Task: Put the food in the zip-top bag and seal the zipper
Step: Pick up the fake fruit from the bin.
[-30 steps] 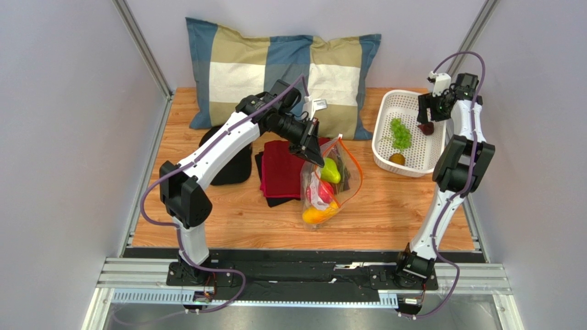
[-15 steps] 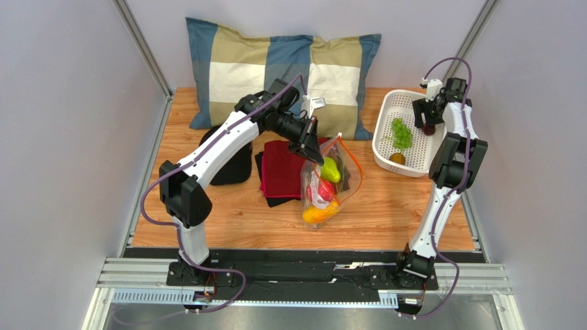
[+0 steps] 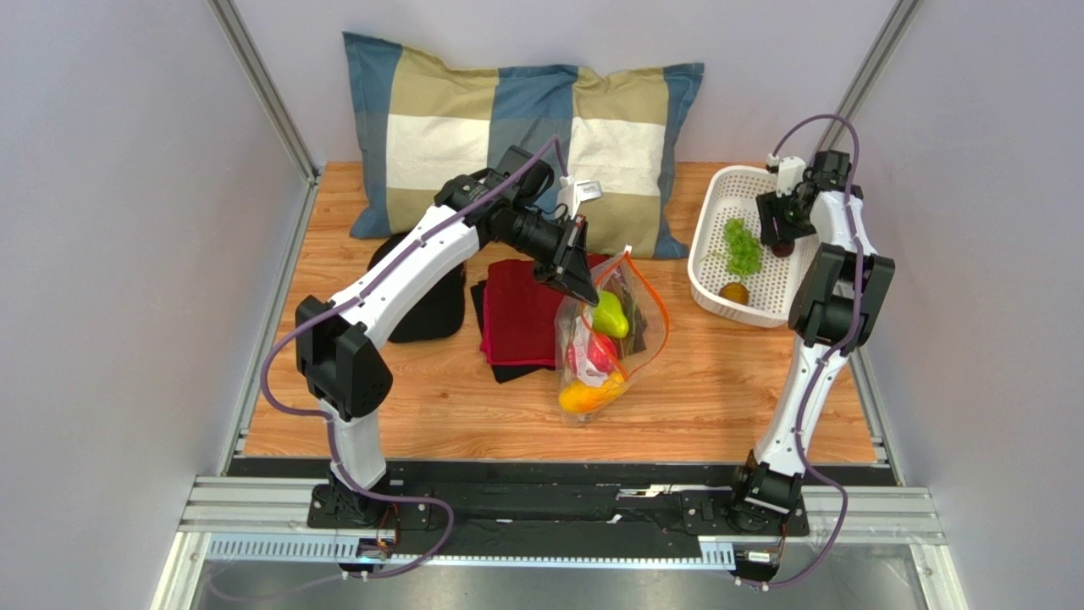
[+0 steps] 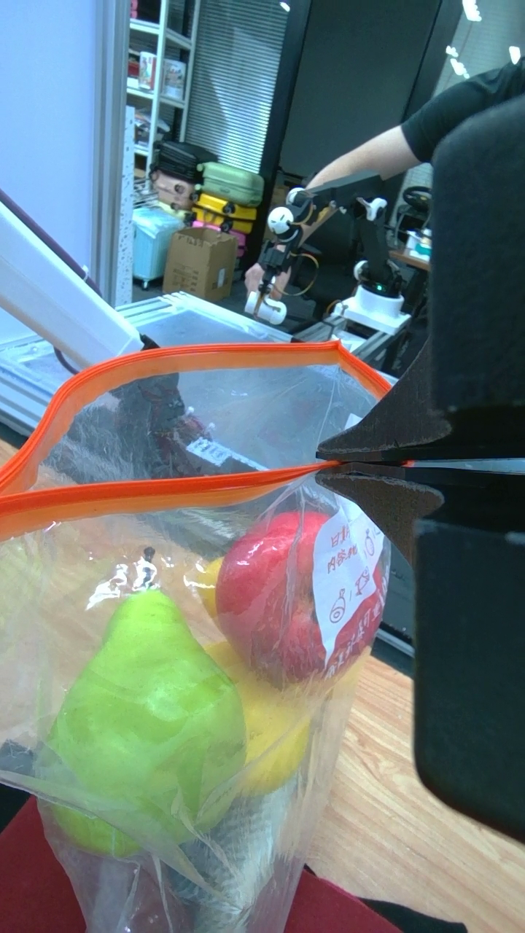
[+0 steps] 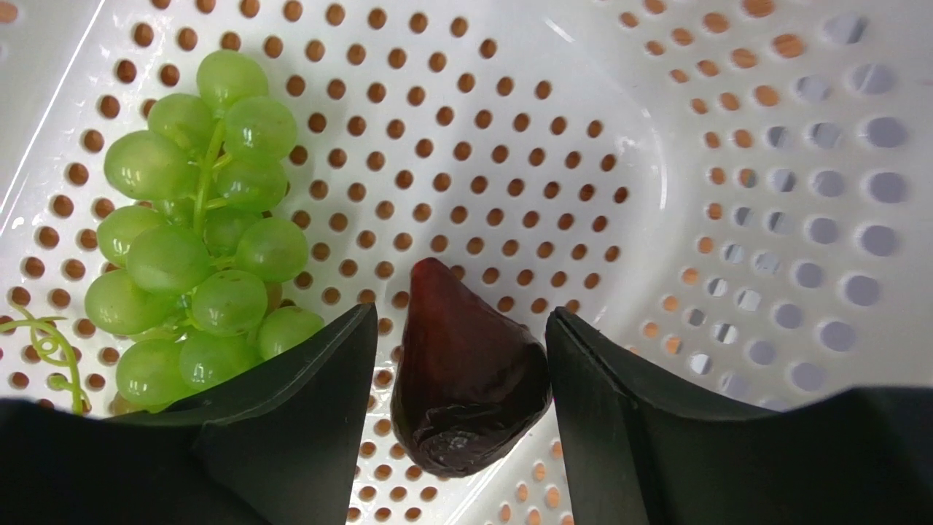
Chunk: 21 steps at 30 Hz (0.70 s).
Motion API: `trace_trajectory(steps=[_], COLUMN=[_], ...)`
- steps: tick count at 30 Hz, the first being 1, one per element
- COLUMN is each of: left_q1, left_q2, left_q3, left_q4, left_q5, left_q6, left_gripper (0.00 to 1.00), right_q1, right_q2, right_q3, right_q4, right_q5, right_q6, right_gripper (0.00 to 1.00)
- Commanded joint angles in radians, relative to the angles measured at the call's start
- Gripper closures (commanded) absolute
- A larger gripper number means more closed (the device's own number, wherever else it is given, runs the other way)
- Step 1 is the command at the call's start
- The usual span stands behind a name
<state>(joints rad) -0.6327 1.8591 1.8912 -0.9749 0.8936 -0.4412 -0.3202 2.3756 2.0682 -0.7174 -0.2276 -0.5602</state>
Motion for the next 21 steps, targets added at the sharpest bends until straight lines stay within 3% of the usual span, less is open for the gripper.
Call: trace_trajectory(steps=[1, 4, 7, 8, 9, 12, 17, 21], left_q1=[0.007, 0.010, 0.010, 0.010, 0.011, 0.011, 0.010, 0.011], left_q2=[0.003, 0.002, 0.000, 0.000, -0.001, -0.006, -0.012, -0.014], left_q3=[0.006, 0.006, 0.005, 0.003, 0.003, 0.002, -0.006, -0.011], left_q4=[0.033, 0.036, 0.036, 0.038, 0.035, 0.036, 0.035, 0.035], left_q5=[0.033, 0.033, 0.033, 0.031, 0.030, 0.025, 0.022, 0.027], left_q6=[-0.008, -0.008, -0.008, -0.007, -0.007, -0.005, -0.002, -0.002], left_gripper=[1.00, 1.00, 1.00, 1.00, 1.00, 1.00, 1.00, 1.00], right_q1=[0.010, 0.010, 0.010, 0.010, 0.010, 0.009, 0.009, 0.021], right_q2=[-0.013, -0.033, -0.049, -0.064, -0.075, -0.120, -0.284, -0.491], right_q3=[-0.032, -0.057, -0.065, -0.077, -0.085, -0.082, -0.059, -0.124], right_q4=[-0.020, -0.028, -0.060, -0.065, -0.063, -0.068, -0.120, -0.197], right_q5=[-0.012, -0.007, -0.003, -0.001, -0.003, -0.004, -0.105, -0.365], right_q6=[-0.024, -0.033, -0.032, -0.035, -0.038, -0.026, 0.031, 0.103], right_gripper=[0.39, 0.43, 0.35, 0.37, 0.50, 0.68, 0.72, 0.73])
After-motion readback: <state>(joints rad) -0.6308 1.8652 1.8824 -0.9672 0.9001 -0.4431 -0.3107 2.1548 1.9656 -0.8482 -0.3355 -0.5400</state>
